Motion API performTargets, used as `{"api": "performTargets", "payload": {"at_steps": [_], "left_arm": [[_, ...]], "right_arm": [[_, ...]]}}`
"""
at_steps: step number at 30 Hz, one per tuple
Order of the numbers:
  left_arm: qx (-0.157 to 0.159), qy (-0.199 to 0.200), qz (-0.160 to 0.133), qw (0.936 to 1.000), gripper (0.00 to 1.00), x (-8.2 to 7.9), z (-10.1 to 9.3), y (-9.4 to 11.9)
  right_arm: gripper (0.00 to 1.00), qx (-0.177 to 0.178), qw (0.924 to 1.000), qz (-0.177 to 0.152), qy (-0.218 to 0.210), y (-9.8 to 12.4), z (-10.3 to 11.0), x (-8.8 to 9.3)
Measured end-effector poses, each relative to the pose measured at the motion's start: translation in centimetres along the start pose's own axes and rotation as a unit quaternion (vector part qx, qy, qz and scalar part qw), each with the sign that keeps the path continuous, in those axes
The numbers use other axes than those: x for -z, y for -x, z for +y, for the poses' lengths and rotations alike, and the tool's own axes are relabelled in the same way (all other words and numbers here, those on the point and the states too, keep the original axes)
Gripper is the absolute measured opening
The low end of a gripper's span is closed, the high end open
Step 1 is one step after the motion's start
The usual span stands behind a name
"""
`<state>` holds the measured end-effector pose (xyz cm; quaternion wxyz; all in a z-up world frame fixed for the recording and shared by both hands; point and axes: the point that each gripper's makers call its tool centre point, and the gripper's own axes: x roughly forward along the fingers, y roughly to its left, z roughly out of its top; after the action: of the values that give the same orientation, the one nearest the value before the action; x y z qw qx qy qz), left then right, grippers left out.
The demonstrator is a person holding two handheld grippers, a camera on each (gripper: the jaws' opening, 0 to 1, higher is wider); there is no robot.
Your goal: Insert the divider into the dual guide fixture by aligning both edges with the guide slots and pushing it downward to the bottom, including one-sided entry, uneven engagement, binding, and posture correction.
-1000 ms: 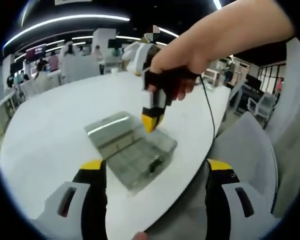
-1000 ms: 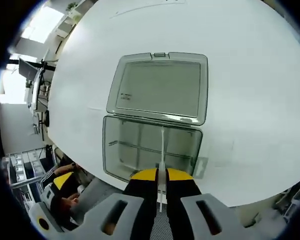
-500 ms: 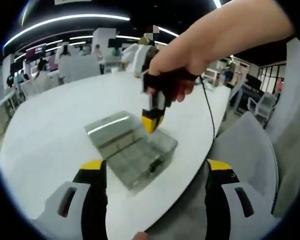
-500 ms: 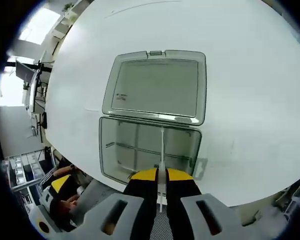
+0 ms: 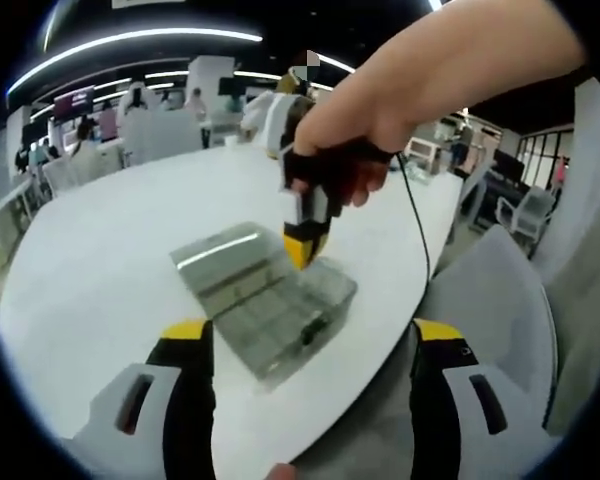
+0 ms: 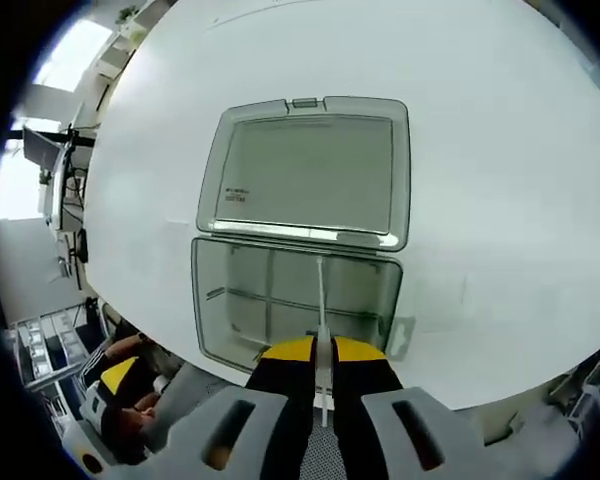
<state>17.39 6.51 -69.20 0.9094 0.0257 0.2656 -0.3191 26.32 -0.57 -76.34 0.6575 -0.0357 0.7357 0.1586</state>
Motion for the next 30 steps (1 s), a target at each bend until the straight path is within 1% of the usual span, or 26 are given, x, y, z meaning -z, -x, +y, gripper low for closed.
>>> {"api": "performTargets", "payload": {"at_steps": [3, 11, 19, 25, 29, 30], "left_arm": [[-0.001, 0.001, 0.0, 1.0, 0.78, -0.01, 0.04, 0.02], [-0.001, 0.003, -0.001, 1.0, 0.77, -0.01, 0.16, 0.04], [-0.001, 0.003, -0.002, 1.0, 0.77, -0.01, 0.26, -0.01], [-0.001, 0.004, -0.002, 1.0, 0.77, -0.02, 0.25, -0.01], [0.0, 0.004, -0.002, 1.0, 0.77, 0.0, 0.21, -0.01], [0.0, 0.004, -0.003, 1.0, 0.77, -0.01, 0.22, -0.02]], "right_arm": [[0.0, 0.003, 1.0, 0.003, 0.003, -0.03, 0.33, 0.09], [0.0, 0.008, 0.9999, 0.006, -0.006, -0.41, 0.29, -0.42], [0.0, 0.013, 0.9997, 0.004, -0.019, 0.01, 0.12, -0.17], [0.0, 0.013, 0.9997, 0.003, -0.02, 0.2, 0.39, 0.28], [0.0, 0.015, 0.9996, 0.002, -0.022, 0.22, 0.05, 0.11], [0.0, 0.011, 0.9998, 0.003, -0.018, 0.21, 0.21, 0.14]]}}
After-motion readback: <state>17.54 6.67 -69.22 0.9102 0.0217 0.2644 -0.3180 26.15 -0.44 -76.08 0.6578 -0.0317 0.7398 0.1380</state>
